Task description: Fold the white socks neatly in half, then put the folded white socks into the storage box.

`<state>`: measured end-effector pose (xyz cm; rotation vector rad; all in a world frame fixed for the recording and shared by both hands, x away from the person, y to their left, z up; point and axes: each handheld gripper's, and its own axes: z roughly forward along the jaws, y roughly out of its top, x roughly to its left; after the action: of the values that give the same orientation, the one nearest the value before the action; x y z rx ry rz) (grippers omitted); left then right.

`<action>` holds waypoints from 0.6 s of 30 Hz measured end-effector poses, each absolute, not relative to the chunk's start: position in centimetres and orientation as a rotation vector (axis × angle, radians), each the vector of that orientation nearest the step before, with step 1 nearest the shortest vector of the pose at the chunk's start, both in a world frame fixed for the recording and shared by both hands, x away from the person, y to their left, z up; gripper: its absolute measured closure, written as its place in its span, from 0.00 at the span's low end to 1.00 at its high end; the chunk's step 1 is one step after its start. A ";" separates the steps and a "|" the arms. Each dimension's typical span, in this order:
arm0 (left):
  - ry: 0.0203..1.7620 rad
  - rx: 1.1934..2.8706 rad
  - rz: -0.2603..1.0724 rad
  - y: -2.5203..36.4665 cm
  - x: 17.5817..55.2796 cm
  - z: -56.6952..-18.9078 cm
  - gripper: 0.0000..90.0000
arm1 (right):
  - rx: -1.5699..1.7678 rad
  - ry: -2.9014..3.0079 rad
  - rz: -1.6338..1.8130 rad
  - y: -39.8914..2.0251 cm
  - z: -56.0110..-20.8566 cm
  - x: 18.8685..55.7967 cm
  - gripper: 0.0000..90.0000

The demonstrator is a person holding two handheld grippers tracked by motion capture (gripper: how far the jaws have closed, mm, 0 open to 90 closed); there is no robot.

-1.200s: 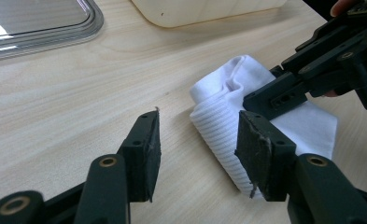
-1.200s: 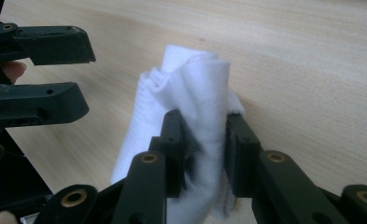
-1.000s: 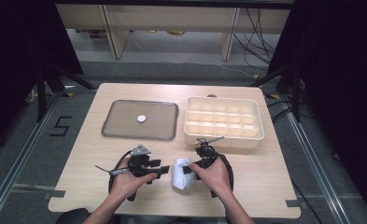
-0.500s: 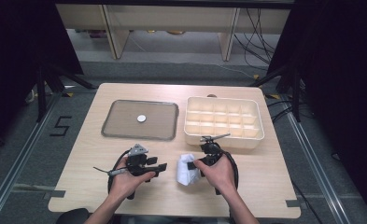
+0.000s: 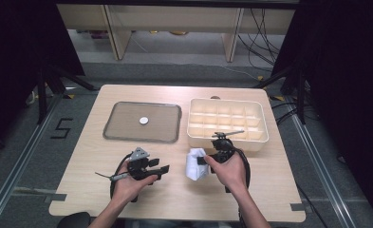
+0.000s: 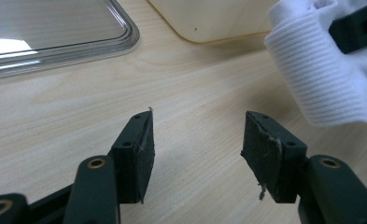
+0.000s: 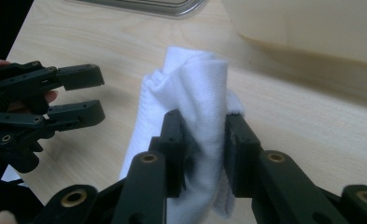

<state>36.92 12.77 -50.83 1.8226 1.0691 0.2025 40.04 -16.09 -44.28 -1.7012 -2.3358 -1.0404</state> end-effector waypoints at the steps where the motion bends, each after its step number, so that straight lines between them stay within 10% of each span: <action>1: 1.069 1.820 0.203 12.8 36.9 -50.8 0.48 | -1.732 -2.290 -1.023 -15.9 -44.0 39.9 0.80; 18: 1.068 1.806 0.221 13.0 36.9 -50.8 0.47 | -1.725 -2.326 -1.095 -16.6 -43.2 39.9 0.80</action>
<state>36.91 12.99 -50.78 1.8063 1.0677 0.2215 39.90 -16.64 -43.19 -1.7253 -2.3257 -1.0953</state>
